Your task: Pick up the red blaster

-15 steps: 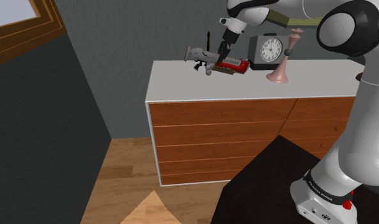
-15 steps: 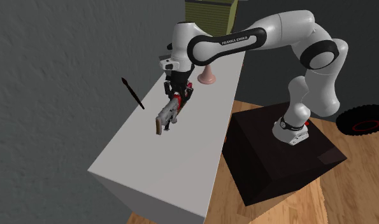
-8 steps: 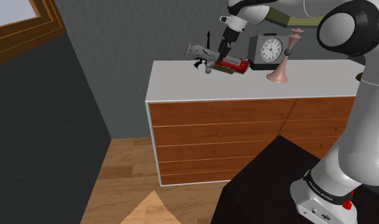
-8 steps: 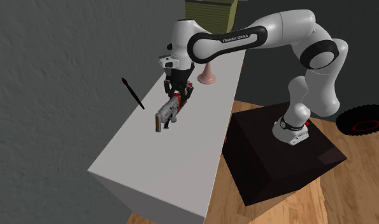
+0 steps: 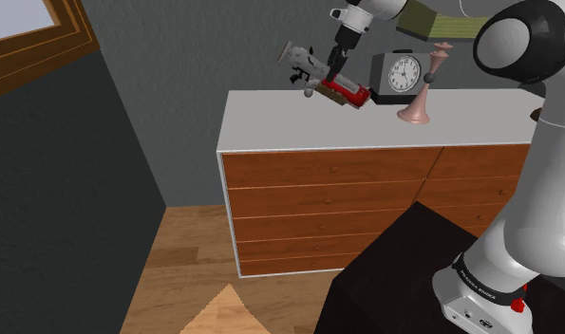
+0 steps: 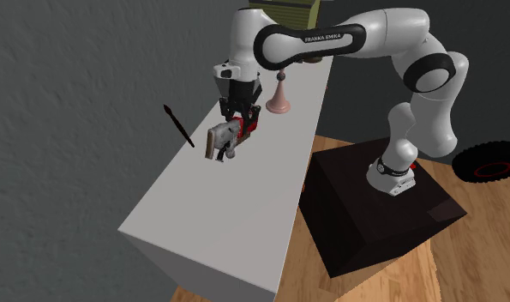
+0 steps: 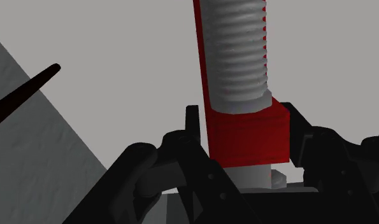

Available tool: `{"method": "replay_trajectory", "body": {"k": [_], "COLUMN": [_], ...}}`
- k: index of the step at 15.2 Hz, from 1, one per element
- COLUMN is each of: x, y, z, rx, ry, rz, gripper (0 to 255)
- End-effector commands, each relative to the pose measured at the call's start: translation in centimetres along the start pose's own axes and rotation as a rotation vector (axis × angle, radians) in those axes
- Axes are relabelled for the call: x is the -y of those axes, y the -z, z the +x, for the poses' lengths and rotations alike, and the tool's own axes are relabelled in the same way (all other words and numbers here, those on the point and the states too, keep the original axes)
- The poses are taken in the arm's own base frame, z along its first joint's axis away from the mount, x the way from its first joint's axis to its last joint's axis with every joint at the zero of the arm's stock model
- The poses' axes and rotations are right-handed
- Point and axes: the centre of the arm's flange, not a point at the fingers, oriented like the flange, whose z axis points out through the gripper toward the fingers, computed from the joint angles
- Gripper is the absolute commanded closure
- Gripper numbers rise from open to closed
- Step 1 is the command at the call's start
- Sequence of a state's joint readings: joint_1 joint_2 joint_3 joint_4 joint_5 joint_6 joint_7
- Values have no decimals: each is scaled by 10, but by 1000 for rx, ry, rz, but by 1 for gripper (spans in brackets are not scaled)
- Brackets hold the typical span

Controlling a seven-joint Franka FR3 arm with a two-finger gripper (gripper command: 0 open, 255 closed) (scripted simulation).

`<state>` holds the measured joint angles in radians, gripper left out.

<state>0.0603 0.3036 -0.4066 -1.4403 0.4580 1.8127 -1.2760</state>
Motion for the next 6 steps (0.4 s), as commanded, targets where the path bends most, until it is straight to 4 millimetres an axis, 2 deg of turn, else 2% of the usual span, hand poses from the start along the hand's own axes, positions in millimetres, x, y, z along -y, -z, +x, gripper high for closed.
{"method": "replay_trajectory", "body": {"k": [1,4,6], "x": [1,1,1], "y": [10,25,26], "z": [5,11,11], "rx": [-1,-1,-1], "ry": [0,0,0], "rz": [-1,-1,-1], "gripper": [255,255,255]}}
